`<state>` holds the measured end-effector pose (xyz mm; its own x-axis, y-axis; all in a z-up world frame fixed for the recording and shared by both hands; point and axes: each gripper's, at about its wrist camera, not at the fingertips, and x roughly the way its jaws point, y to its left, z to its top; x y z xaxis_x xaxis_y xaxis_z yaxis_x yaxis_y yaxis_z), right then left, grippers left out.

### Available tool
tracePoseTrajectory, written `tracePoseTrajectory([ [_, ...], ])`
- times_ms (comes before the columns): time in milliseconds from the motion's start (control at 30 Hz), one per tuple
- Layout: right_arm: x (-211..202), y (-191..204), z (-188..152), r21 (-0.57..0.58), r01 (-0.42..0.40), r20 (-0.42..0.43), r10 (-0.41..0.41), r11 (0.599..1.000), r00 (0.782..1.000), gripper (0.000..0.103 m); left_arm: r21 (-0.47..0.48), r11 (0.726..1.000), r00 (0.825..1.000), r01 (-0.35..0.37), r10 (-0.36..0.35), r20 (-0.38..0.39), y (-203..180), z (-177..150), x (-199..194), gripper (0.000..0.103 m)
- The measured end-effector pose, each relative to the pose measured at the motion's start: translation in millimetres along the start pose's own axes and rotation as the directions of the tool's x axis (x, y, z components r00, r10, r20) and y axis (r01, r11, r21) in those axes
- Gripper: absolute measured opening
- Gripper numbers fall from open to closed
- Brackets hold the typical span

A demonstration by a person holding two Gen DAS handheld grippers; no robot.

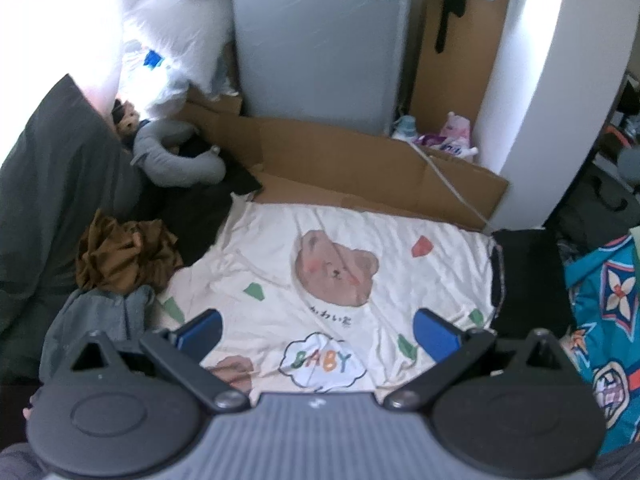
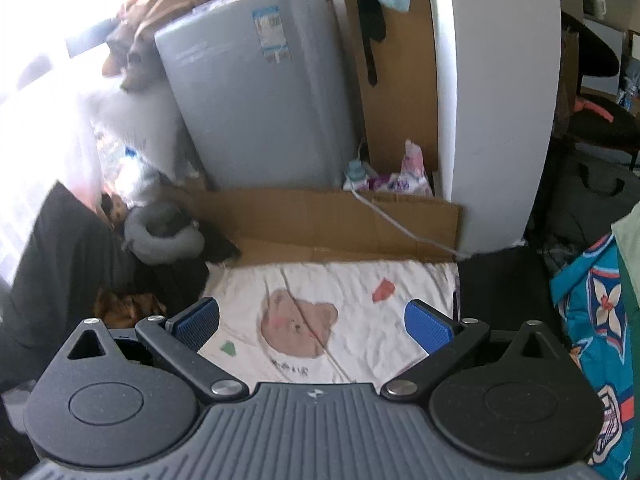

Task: Fold clothes

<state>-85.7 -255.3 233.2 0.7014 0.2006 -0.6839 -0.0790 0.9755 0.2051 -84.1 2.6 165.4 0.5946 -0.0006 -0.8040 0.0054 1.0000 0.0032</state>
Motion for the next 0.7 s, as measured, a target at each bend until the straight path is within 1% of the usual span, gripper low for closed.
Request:
tracePoseTrajectory([
  [233, 19, -4, -45, -0.001, 0.045, -0.061, -0.045, 0.999, 0.997, 0.102, -0.023, 0.999, 0.999, -0.032, 0.032, -0.013, 20, -15, 7, 0.103],
  [333, 24, -7, -60, -0.003, 0.058, -0.075, -0.058, 0.998, 0.995, 0.102, -0.028, 0.999, 0.999, -0.032, 0.032, -0.020, 25, -21, 7, 0.103],
  [467, 32, -12, -77, 0.002, 0.066, -0.093, -0.065, 0.998, 0.994, 0.102, -0.029, 0.999, 0.999, -0.029, 0.028, -0.031, 30, -28, 11, 0.103],
  [567, 41, -13, -94, -0.026, 0.073, -0.099, -0.075, 0.997, 0.992, 0.102, -0.038, 0.999, 0.999, -0.030, 0.028, -0.043, 33, -37, 17, 0.103],
  [700, 56, -16, -111, -0.045, 0.061, -0.119, -0.066, 0.997, 0.991, 0.102, -0.006, 0.999, 0.998, -0.035, 0.035, -0.043, 32, -53, 30, 0.103],
])
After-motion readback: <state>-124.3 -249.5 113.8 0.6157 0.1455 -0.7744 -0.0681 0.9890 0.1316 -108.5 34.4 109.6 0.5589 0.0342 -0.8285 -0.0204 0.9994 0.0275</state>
